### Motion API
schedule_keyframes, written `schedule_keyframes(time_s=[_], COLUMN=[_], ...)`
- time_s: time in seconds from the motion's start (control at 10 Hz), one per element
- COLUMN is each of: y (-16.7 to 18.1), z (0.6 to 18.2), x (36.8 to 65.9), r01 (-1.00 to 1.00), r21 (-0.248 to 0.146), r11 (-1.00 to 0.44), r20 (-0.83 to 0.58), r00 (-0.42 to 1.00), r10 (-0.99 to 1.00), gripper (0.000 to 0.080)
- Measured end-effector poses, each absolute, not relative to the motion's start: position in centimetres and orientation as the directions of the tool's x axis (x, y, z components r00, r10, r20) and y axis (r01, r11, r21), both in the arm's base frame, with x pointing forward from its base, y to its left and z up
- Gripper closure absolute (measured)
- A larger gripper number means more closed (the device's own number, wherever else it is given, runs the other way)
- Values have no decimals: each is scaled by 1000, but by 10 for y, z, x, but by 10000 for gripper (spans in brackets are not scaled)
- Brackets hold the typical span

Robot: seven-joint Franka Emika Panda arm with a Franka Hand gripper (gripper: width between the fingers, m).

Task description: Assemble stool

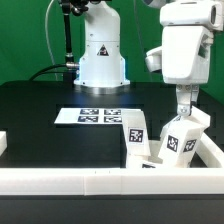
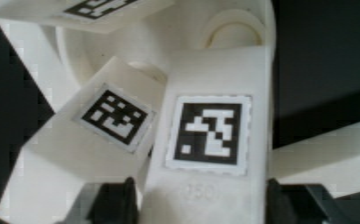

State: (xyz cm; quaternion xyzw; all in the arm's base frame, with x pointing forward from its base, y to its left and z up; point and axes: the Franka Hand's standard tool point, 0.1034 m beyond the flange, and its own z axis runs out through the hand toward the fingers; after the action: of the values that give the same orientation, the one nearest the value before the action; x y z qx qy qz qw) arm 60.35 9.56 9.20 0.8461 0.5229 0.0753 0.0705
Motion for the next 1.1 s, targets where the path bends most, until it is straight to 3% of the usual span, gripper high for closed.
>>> schedule_keyframes(time_s=[0.2, 0.5, 1.1], y=[82, 46, 37], z=[97, 100, 96], x=[602, 588, 584], r01=[869, 850, 835], r21=[204, 168, 156], r11=[-452, -498, -528], r20=[73, 101, 100], r00=[447, 488, 518], r10=[892, 867, 850], gripper=[448, 449, 450])
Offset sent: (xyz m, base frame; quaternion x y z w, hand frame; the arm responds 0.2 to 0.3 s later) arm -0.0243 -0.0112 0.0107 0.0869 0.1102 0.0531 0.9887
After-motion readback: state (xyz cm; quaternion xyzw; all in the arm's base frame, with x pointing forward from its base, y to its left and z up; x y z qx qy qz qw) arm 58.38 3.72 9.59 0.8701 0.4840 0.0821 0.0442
